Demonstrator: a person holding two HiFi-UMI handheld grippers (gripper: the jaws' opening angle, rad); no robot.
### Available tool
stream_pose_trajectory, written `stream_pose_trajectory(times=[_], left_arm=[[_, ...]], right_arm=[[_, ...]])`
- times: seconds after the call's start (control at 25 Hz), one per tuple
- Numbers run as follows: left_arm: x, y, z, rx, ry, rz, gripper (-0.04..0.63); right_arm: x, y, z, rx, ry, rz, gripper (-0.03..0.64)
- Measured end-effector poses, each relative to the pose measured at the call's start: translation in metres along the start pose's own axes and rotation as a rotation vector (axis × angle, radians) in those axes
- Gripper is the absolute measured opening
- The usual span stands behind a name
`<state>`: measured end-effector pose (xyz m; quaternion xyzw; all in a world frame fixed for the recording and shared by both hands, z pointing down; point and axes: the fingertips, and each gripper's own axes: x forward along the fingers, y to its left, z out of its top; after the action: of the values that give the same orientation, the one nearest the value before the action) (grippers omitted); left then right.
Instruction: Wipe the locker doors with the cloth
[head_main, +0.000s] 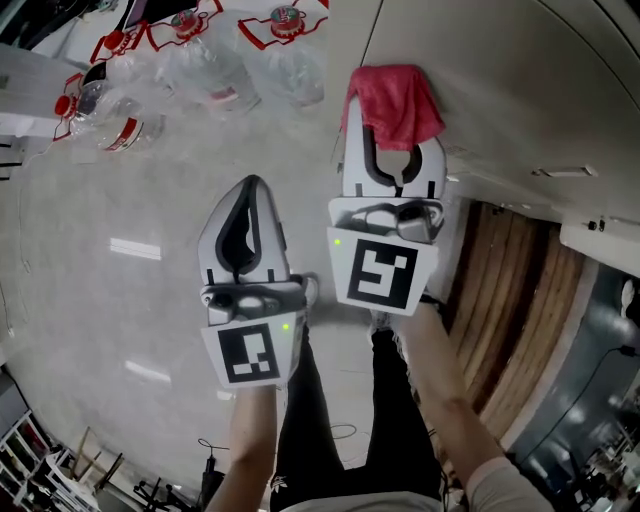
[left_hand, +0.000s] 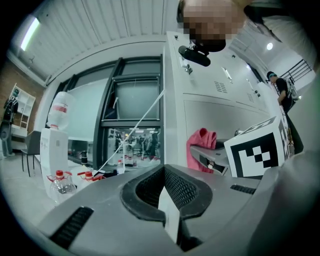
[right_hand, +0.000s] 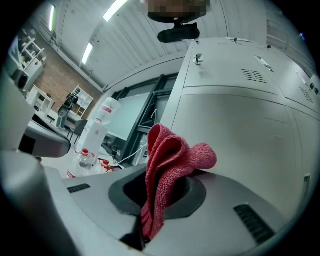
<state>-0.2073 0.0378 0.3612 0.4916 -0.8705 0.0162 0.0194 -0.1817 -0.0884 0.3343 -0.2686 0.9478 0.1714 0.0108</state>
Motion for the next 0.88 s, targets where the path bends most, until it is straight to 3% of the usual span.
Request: stream_pose_trajectory(times=[0.2,0.4,0.88], left_arm=[[0.003,0.008,-0.006,0.023,0.014,-0.006,0.015],[0.008,0.010,-0.009,0.021,0.017,0.000,0.015],[0.019,-0.021,-0.003,0.015,0.003,-0.036,0.015]], right_arm=[[0.011,0.010,-0.012,-0.074,0.037,0.025,0.031],[0.009,0.008,-0.014,-0.081,0.031,0.014,0.031],[-0.007,-0.034,-0.019,-0.116,0.035,-0.018,0.031]])
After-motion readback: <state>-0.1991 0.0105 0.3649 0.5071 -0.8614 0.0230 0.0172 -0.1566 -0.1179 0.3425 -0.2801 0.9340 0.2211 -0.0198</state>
